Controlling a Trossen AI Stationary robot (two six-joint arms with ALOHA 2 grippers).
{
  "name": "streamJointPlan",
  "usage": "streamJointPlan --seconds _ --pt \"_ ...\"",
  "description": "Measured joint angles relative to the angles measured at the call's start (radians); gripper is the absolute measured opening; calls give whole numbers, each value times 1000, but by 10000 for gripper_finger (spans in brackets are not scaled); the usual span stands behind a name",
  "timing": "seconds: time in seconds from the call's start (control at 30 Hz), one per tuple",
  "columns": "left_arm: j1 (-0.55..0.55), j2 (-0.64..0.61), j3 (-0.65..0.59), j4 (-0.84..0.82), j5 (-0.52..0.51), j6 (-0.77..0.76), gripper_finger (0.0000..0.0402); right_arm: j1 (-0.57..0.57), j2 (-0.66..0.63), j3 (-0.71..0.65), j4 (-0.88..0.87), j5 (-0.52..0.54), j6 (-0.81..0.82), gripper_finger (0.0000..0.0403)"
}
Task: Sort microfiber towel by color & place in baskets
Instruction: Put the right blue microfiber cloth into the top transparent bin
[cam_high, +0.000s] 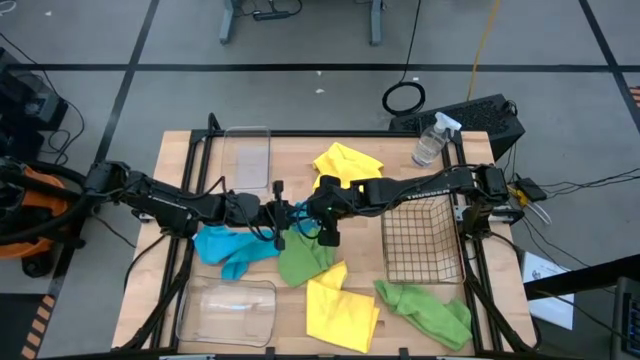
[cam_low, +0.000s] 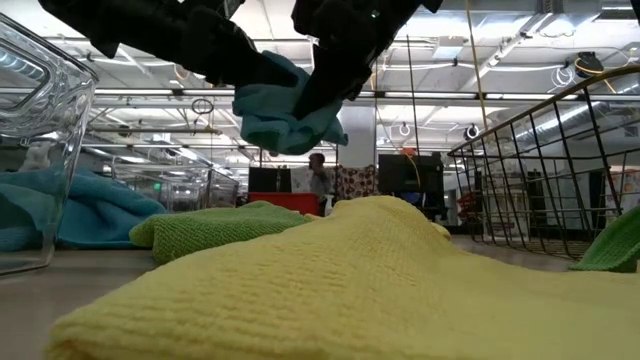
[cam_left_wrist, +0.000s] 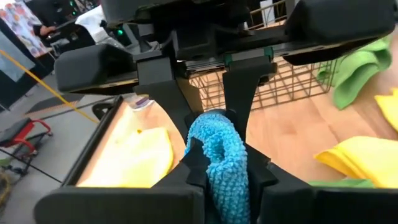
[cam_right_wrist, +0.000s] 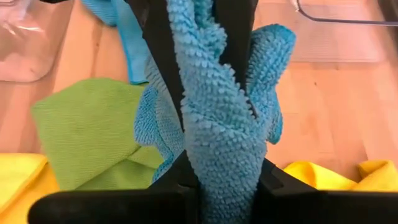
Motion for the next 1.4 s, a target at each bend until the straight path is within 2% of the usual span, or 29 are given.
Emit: streamJointPlan --seconds 0.1,0.2,0.5,0.7,0.9,1.1,1.23,1.33,1.4 --pt "-1 0 0 -5 12 -32 40 8 0 0 -1 -17 2 55" --pt "-1 0 0 -7 25 -59 33 20 0 0 -3 -18 -25 76" --pt "-20 0 -1 -41 42 -72 34 41 -9 1 4 27 -92 206" --pt "-19 -10 -1 -100 22 -64 34 42 -42 2 -78 39 -6 280" --pt "-18 -143 -2 -172 -3 -37 35 43 -158 2 -290 160 55 309" --pt "9 -396 -1 -320 -79 -93 35 45 -270 -16 -413 210 143 310" --pt "39 -547 -1 -358 -111 -104 36 67 -306 -96 -316 215 167 310" --pt "68 -632 -1 -372 -110 -97 36 88 -307 -199 -73 247 151 310" --pt "89 -676 -1 -384 -103 -91 36 97 -297 -278 149 256 115 310"
